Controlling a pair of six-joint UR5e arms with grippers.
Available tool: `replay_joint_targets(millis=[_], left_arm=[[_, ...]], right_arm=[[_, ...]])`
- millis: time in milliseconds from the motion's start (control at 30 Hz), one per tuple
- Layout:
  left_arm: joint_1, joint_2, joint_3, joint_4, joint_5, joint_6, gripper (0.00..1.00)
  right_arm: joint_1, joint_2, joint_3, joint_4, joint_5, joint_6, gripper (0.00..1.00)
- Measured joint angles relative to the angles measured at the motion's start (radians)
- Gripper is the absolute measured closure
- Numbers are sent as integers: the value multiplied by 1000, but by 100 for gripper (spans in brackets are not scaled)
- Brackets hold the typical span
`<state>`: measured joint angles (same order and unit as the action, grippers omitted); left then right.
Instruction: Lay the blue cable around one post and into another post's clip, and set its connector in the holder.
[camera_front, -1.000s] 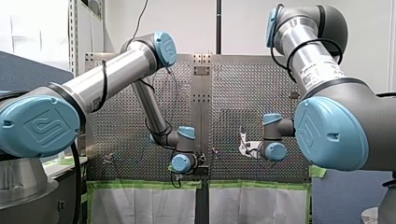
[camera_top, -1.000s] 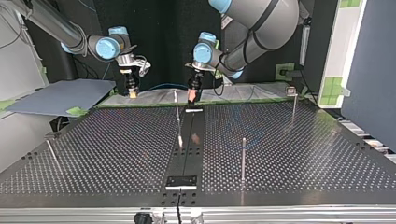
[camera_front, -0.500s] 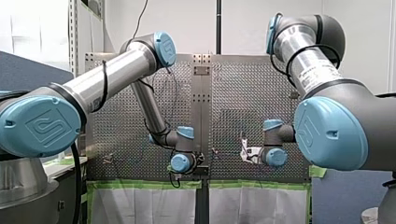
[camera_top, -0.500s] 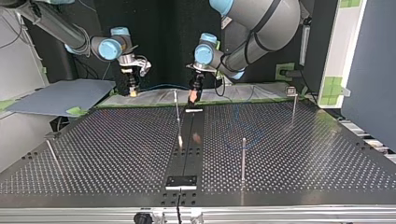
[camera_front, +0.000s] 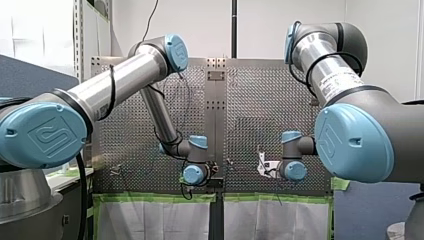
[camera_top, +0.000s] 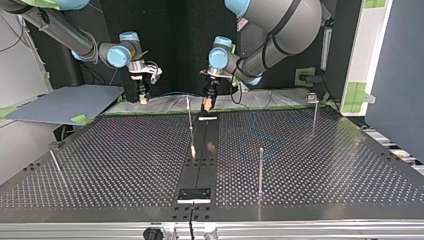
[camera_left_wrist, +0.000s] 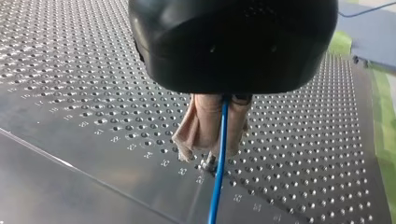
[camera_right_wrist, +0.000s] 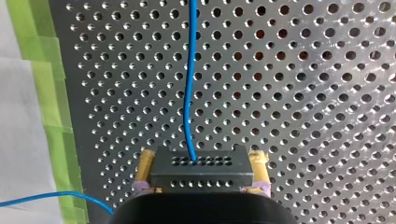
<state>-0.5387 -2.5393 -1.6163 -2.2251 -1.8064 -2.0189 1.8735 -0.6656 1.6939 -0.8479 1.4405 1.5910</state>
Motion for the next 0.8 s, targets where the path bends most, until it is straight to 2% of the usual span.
replay_joint_targets(millis=[300, 800], left_arm=[[-6, -12, 14, 8, -26, 48, 100], [-4, -26, 54, -7, -23, 56, 100]], right_arm=[[-2, 1, -8, -9, 4, -6, 99], [-18, 7, -13, -31, 5, -2, 99]])
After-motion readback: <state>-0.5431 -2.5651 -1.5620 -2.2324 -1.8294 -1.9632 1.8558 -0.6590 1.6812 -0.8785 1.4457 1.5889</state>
